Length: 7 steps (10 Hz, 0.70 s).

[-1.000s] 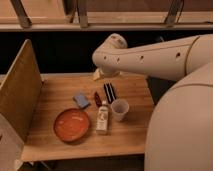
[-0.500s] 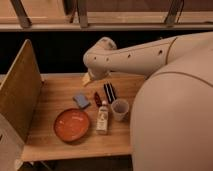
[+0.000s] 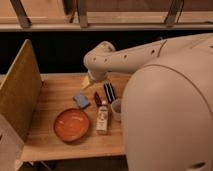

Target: Place the pepper on the white sponge

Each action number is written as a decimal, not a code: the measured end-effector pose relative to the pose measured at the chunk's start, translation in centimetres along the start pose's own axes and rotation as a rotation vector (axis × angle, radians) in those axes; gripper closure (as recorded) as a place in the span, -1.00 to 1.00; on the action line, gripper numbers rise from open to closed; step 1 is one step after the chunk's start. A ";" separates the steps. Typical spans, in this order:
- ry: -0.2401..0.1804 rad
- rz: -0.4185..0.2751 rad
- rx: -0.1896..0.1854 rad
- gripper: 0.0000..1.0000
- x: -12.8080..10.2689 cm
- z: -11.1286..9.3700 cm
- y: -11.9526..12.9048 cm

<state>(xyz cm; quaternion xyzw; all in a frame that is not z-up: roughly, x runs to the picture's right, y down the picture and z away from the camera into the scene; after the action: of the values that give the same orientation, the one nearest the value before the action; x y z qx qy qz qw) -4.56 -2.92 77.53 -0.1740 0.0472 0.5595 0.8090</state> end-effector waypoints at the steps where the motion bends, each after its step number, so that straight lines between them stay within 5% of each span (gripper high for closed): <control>1: 0.002 -0.002 0.001 -0.60 0.0 0.1 0.0; 7: 0.158 0.059 -0.087 -0.60 2.4 7.9 -1.1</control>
<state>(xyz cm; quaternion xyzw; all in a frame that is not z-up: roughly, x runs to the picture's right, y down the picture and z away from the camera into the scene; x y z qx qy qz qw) -3.56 1.51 84.50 -0.2508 0.0916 0.5693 0.7775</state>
